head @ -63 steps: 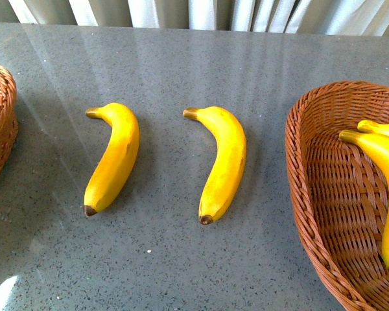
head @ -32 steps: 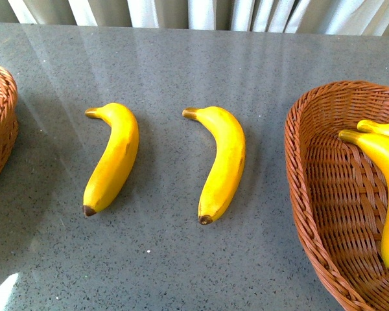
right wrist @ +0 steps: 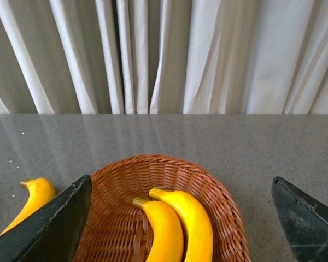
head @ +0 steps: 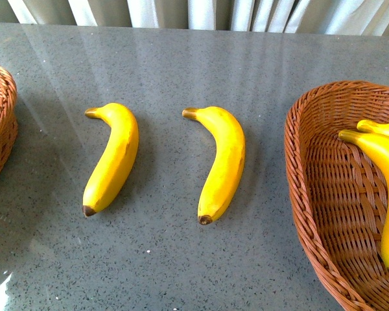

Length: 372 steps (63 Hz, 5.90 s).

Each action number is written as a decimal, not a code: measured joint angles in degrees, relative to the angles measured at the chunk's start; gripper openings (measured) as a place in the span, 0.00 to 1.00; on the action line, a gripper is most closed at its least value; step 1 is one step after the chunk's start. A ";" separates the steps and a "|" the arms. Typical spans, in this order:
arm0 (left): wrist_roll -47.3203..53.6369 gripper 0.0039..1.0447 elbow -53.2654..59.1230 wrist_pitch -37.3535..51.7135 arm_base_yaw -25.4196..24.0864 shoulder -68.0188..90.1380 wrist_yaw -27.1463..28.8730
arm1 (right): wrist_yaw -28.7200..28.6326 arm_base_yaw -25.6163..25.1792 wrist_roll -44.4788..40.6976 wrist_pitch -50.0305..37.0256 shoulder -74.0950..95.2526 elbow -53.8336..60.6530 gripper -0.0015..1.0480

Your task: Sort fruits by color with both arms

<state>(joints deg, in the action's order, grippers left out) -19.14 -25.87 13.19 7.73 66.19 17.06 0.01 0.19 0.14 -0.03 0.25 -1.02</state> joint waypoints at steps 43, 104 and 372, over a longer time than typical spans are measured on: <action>18.03 0.24 17.00 21.46 -7.48 -22.27 -17.05 | 0.02 0.00 0.00 0.00 0.00 0.00 0.91; 18.53 0.01 25.20 2.93 -7.48 -50.18 -17.07 | 0.00 0.00 0.00 0.00 0.00 0.00 0.91; 18.69 0.91 25.16 -13.22 -7.56 -65.29 -17.05 | -1.51 42.07 24.30 25.66 139.14 -102.38 0.81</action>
<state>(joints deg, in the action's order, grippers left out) -0.45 -0.71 -0.03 0.16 0.91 0.01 -1.50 42.26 24.45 25.63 139.39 -103.39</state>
